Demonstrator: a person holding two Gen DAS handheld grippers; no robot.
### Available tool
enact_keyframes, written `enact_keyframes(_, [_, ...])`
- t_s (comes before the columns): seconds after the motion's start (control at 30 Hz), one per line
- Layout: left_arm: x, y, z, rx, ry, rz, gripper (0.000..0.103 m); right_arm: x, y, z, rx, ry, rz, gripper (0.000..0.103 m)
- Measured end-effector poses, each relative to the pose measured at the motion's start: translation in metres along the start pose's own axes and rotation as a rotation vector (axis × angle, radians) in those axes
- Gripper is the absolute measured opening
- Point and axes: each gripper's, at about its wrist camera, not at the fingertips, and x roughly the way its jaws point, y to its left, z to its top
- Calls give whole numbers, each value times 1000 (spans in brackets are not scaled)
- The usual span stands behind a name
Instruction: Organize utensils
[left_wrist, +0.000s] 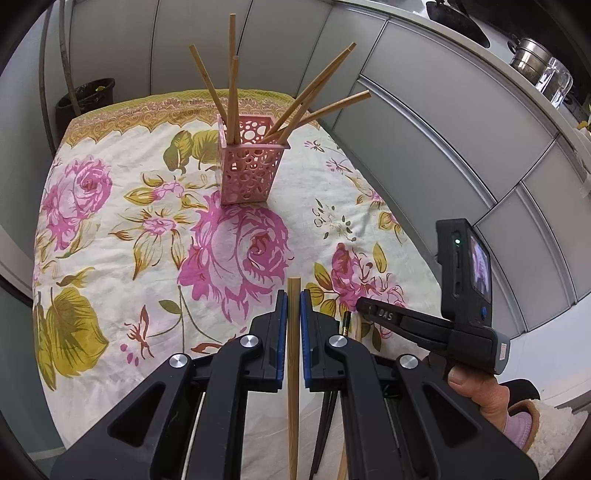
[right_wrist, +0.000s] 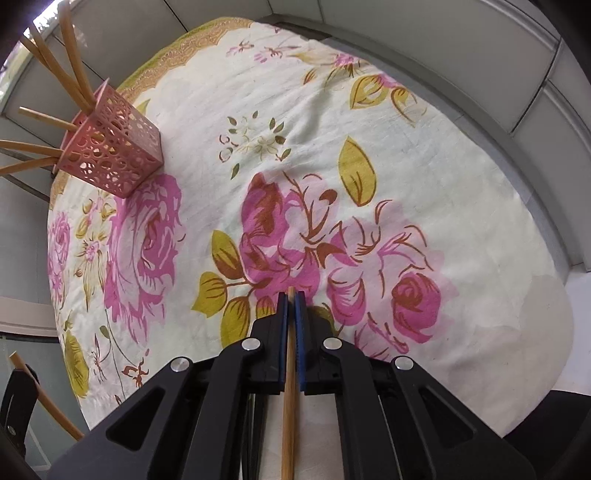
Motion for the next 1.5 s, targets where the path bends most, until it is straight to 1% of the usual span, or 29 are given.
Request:
enact_keyframes(0.03, [-4,-1,-1,1,-14,3,6,-8,-4,-2,-8,-25,23,4])
enact_keyframes(0.17, [-22,-11,-3,9,-75,19,6,-44,-13,-13,-62,-100,67,4])
enact_keyframes(0.2, [-28,-16,-5,14,-92,29,6,-53,-14,-14,-76,-114,84,4])
enact_keyframes(0.3, [-41,-27,-11,17,-125,26,6,-80,-18,-21,-112,-154,128,4])
enact_keyframes(0.37, [-50,-34,-15,27,-149,44,6,-96,-17,-24,-142,-172,151,4])
enact_keyframes(0.5, [-64,-45,-18,40,-171,51,6,-129,-17,-38,-197,-203,195,4])
enact_keyframes(0.57, [-71,-51,-19,48,-182,57,6,-144,-16,-46,-219,-219,220,0])
enact_keyframes(0.7, [-85,-62,-19,65,-208,68,6,-174,-14,-54,-255,-239,257,0])
enact_keyframes(0.8, [-94,-70,-17,81,-229,83,6,-190,-12,-55,-280,-266,266,0])
enact_keyframes(0.9, [-100,-75,-14,92,-242,91,6,-201,-11,-54,-300,-273,273,0])
enact_keyframes(0.97, [-100,-75,-14,95,-239,93,6,-198,-10,-49,-316,-231,250,1])
enact_keyframes(1.0, [-100,-76,-14,96,-235,94,6,-189,-11,-46,-319,-184,232,1])
enact_keyframes(1.03, [-99,-76,-15,95,-232,93,6,-175,-12,-42,-318,-118,219,4])
enact_keyframes(1.07, [-98,-77,-16,96,-230,90,6,-159,-15,-40,-310,-58,205,14])
enact_keyframes(1.13, [-95,-77,-18,101,-223,82,6,-121,-21,-37,-278,56,169,32])
enact_keyframes(1.2, [-92,-76,-19,102,-214,79,6,-88,-23,-36,-264,97,107,32])
enact_keyframes(1.3, [-90,-72,-19,101,-212,76,6,-53,-24,-35,-248,151,63,32])
enact_keyframes(1.5, [-85,-59,-17,86,-206,74,6,-21,-10,-37,-254,188,6,32])
